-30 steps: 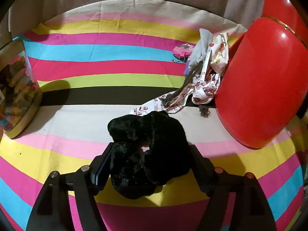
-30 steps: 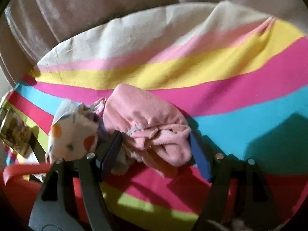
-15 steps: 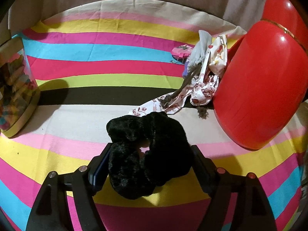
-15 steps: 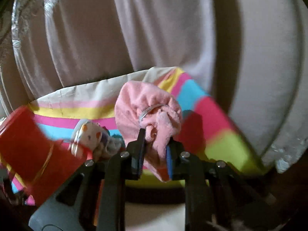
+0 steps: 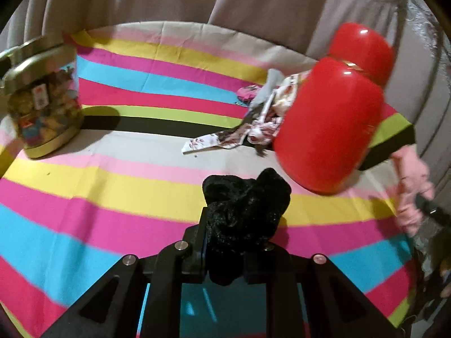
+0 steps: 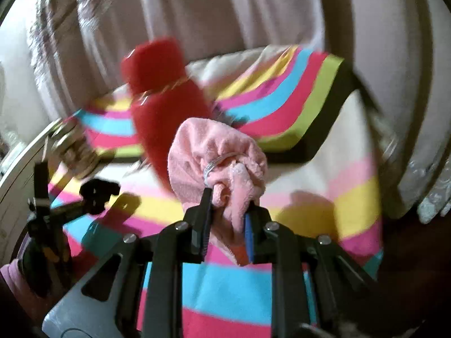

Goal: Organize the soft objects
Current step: 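Lift and carry the scrunchie and pink pouch toward the white box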

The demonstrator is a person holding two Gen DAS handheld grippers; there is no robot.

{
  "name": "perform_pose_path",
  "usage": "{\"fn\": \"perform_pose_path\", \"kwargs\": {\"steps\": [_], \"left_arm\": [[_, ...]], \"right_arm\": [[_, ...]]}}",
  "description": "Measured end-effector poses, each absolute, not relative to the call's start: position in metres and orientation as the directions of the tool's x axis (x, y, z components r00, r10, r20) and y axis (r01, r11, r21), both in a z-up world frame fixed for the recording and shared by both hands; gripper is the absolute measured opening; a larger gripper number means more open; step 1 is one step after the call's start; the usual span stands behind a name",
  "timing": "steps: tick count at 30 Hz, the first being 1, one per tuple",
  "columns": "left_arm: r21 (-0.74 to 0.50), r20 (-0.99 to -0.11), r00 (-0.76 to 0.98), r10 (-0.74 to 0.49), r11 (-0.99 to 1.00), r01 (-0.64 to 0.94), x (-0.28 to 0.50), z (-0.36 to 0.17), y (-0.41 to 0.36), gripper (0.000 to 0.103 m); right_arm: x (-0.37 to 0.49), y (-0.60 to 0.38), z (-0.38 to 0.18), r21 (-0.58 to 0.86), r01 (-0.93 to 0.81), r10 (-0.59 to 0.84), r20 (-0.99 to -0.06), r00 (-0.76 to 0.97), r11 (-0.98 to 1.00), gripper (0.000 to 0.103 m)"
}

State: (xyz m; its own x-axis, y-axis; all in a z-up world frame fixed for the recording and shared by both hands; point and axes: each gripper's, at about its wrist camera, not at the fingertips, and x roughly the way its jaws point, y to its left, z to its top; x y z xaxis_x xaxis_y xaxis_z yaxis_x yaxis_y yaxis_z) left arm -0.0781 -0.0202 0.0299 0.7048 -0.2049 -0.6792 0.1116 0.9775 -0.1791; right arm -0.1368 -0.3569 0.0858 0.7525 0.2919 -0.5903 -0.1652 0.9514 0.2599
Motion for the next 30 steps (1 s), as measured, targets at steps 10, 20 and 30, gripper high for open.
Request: {"fn": "perform_pose_path", "kwargs": {"steps": [10, 20, 30], "left_arm": [[-0.232, -0.707, 0.676, -0.206, 0.971, 0.053, -0.133, 0.037, 0.0, 0.019], [-0.141, -0.744, 0.663, -0.083, 0.989, -0.035, -0.167, 0.041, 0.024, 0.019], [-0.134, -0.729, 0.683, -0.035, 0.987, -0.092, -0.199, 0.052, 0.051, 0.019]], "right_arm": [[-0.15, -0.31, 0.077, 0.303, -0.286, 0.416, -0.612, 0.672, 0.909, 0.024], [-0.152, -0.279, 0.082, 0.311, -0.355, 0.471, -0.626, 0.622, 0.882, 0.024], [-0.164, -0.234, 0.101, 0.256, -0.476, 0.52, -0.621, 0.587, 0.842, 0.024]]}}
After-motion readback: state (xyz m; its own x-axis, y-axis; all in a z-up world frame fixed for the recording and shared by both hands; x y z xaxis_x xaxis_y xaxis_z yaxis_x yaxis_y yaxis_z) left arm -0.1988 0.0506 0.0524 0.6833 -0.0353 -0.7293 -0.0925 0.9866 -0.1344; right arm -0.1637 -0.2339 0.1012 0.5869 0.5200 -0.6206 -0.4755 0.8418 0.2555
